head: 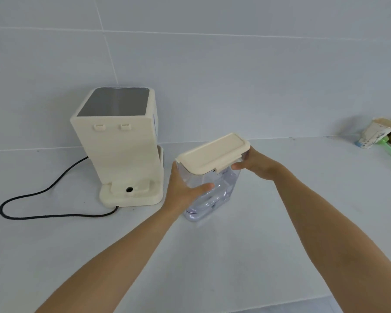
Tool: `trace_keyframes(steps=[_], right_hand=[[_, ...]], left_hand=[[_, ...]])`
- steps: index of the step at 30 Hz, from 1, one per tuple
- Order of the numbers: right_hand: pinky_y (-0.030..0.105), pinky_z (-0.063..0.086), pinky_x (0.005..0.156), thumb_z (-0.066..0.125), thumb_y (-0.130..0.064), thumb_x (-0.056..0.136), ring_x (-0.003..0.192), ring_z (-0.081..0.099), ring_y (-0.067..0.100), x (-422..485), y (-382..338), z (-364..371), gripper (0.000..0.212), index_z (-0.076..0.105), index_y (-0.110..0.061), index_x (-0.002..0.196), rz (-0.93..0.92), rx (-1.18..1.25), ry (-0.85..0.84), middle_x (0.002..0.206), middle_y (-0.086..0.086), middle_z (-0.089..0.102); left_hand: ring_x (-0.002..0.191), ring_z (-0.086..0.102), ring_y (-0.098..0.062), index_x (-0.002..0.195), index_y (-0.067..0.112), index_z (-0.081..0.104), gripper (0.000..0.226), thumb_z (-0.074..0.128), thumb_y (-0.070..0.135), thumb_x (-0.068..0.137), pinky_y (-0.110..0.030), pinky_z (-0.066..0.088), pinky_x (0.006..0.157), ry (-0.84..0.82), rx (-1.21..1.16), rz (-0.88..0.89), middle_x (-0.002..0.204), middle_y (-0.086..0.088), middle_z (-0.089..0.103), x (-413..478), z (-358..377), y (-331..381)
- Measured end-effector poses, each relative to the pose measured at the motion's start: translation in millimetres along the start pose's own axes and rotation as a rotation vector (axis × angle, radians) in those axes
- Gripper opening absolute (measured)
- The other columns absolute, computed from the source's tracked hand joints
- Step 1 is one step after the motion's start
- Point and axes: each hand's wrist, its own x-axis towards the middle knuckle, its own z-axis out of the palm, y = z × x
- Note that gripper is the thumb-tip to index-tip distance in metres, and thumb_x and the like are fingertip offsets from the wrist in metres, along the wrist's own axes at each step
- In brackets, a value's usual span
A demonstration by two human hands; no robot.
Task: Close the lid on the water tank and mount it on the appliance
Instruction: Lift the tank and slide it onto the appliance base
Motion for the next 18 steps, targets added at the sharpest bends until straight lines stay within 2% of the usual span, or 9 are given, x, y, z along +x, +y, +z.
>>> trace_keyframes(steps=[3, 5, 8, 10, 14, 16, 18], right_hand=[[0.015, 0.046, 0.088, 0.072, -0.017, 0.055, 0.12, 0.048, 0.001, 3.7, 0.0, -3.7, 0.075, 0.047, -0.033, 0.123, -0.014, 0.009, -0.108, 0.125, -0.014, 0.055], [0.017, 0.045, 0.088, 0.072, -0.016, 0.054, 0.119, 0.048, 0.0, 5.9, 0.7, -7.3, 0.071, 0.05, -0.039, 0.118, 0.008, -0.004, -0.155, 0.12, -0.02, 0.058], [0.023, 0.041, 0.093, 0.073, -0.01, 0.055, 0.121, 0.047, 0.006, 12.1, 5.7, -11.4, 0.071, 0.052, -0.039, 0.116, 0.017, -0.027, -0.189, 0.116, -0.023, 0.061], [0.021, 0.041, 0.092, 0.07, 0.0, 0.058, 0.12, 0.047, 0.004, 15.8, 10.5, -11.9, 0.072, 0.051, -0.037, 0.117, 0.013, -0.022, -0.203, 0.116, -0.022, 0.06], [0.004, 0.04, 0.08, 0.065, 0.006, 0.054, 0.107, 0.049, -0.012, 17.2, 13.1, -8.8, 0.073, 0.05, -0.037, 0.111, 0.0, 0.036, -0.154, 0.111, -0.025, 0.056], [0.006, 0.036, 0.083, 0.066, 0.005, 0.053, 0.114, 0.045, -0.005, 17.4, 14.9, -6.7, 0.078, 0.046, -0.033, 0.119, -0.015, 0.069, -0.125, 0.116, -0.021, 0.054], [0.01, 0.032, 0.088, 0.067, 0.005, 0.053, 0.122, 0.042, 0.005, 17.1, 17.2, -4.4, 0.08, 0.045, -0.03, 0.122, -0.031, 0.091, -0.097, 0.122, -0.016, 0.052]], left_hand=[[0.136, 0.028, -0.012, 0.142, 0.02, 0.017, 0.113, 0.086, 0.028, 0.052, -0.029, 0.029, 0.107, 0.078, 0.008, 0.019, 0.148, 0.005, 0.03, -2.3, 11.6, -6.1], [0.131, 0.035, -0.013, 0.137, 0.02, 0.023, 0.103, 0.085, 0.022, 0.055, -0.025, 0.032, 0.097, 0.129, 0.025, 0.044, 0.142, 0.004, 0.038, -1.4, 17.5, -7.5], [0.126, 0.041, -0.016, 0.134, 0.017, 0.028, 0.099, 0.085, 0.025, 0.054, -0.028, 0.036, 0.095, 0.193, 0.061, 0.041, 0.137, 0.001, 0.044, 2.4, 21.6, -7.3], [0.121, 0.045, -0.017, 0.133, 0.016, 0.031, 0.095, 0.084, 0.025, 0.055, -0.029, 0.039, 0.093, 0.223, 0.083, 0.034, 0.132, 0.001, 0.049, 3.0, 20.7, -6.1], [0.095, 0.046, -0.013, 0.12, 0.016, 0.041, 0.074, 0.082, 0.02, 0.059, -0.022, 0.034, 0.074, 0.248, 0.113, 0.048, 0.097, 0.009, 0.049, 3.0, 16.5, -1.7], [0.087, 0.044, -0.015, 0.11, 0.017, 0.044, 0.064, 0.082, 0.02, 0.059, -0.02, 0.035, 0.063, 0.253, 0.129, 0.059, 0.082, 0.013, 0.044, 4.7, 13.3, -1.3], [0.085, 0.044, -0.016, 0.106, 0.016, 0.044, 0.062, 0.083, 0.021, 0.058, -0.017, 0.036, 0.063, 0.245, 0.126, 0.065, 0.079, 0.014, 0.044, 7.3, 9.4, -2.5]])
